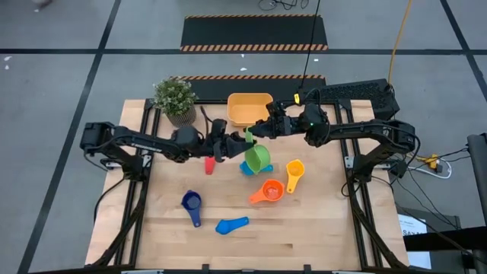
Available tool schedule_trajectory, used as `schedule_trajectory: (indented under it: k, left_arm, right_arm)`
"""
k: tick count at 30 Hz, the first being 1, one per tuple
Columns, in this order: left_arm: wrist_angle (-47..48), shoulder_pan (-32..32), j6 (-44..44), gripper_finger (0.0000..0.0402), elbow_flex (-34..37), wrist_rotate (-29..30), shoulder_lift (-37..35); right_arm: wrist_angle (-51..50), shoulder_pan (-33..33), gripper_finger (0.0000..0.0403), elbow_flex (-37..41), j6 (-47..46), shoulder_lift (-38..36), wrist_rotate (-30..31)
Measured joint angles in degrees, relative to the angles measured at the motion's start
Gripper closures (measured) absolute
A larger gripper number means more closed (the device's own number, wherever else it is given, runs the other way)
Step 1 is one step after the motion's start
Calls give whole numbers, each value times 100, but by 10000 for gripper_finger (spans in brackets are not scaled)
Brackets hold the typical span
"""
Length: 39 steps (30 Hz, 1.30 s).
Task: Nest measuring cups in basket
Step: Stack the green measuring cup on top of the orange measuring cup
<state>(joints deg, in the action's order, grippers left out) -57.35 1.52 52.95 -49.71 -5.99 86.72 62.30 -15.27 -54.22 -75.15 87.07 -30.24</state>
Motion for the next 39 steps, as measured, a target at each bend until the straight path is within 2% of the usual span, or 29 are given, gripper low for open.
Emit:
schedule_trajectory:
  k: [5,12,16,20,24,28,33,39]
  left_arm:
    - [-238,34,-228,275,-43,-38,138]
    - [-448,202,-242,383,-42,-417,158]
    - [-450,234,-228,390,-40,-493,158]
    - [-455,235,-186,394,-41,-434,156]
    - [-486,227,-138,396,-41,7,150]
    - [-520,235,-162,396,-42,793,83]
    - [-612,232,-167,395,-40,1914,88]
    - [-627,225,-557,395,-40,2499,87]
  right_arm:
    - [-3,0,282,0,40,0,-14]
    - [-5,-2,283,-4,200,0,19]
    - [-39,-45,273,-4,238,-8,23]
    - [-184,-169,232,-2,280,-108,71]
    - [-734,-343,181,2,629,-552,374]
    - [-2263,-530,150,2,1230,-1281,676]
    - [-3969,-590,146,2,1923,-2043,1067]
    - [-4646,-471,157,2,2029,-2459,1095]
